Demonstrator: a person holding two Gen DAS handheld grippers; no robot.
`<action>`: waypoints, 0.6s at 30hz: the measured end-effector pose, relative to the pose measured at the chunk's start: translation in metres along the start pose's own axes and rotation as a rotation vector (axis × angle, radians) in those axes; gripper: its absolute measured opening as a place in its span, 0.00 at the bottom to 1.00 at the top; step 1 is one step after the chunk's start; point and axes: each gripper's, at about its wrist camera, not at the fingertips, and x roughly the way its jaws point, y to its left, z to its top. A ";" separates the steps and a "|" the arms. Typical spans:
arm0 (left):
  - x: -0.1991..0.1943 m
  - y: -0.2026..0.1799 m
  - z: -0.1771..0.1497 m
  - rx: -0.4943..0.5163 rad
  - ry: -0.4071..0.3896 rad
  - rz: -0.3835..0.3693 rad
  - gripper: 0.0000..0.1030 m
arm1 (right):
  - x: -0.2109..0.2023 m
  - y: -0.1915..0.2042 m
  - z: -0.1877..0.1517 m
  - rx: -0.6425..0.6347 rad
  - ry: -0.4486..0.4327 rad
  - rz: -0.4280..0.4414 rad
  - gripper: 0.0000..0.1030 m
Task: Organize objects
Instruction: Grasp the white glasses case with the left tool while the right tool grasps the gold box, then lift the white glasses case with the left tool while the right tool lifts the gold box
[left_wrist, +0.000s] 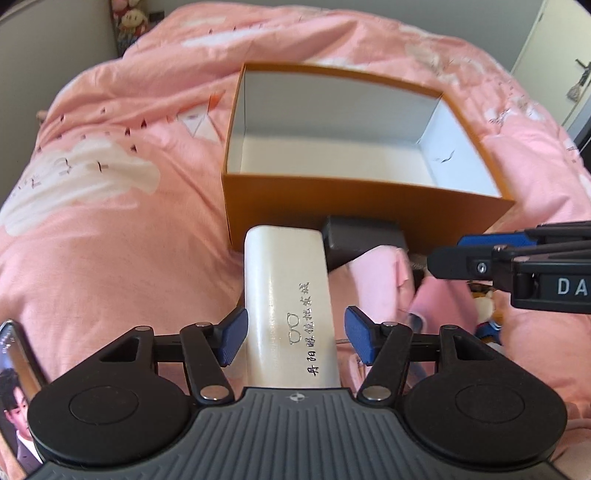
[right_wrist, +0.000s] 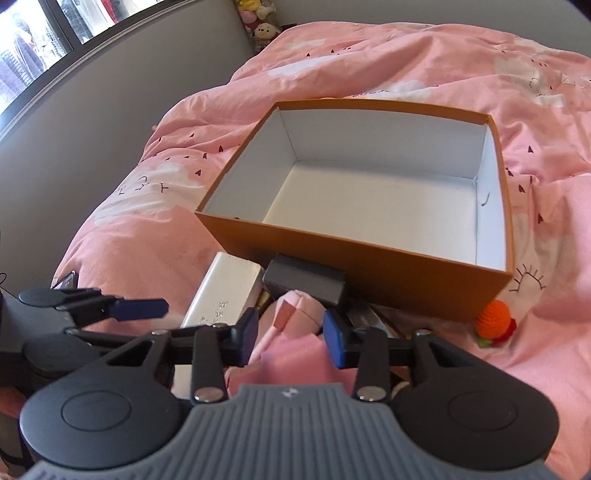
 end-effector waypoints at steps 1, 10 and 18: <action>0.003 0.000 0.001 -0.005 0.010 0.004 0.69 | 0.005 -0.001 0.003 -0.003 0.005 0.001 0.41; 0.022 -0.011 0.009 0.035 0.079 0.058 0.75 | 0.029 -0.011 0.009 0.013 0.032 0.022 0.41; 0.033 -0.017 0.007 0.080 0.098 0.118 0.71 | 0.038 -0.019 0.010 0.034 0.047 0.034 0.43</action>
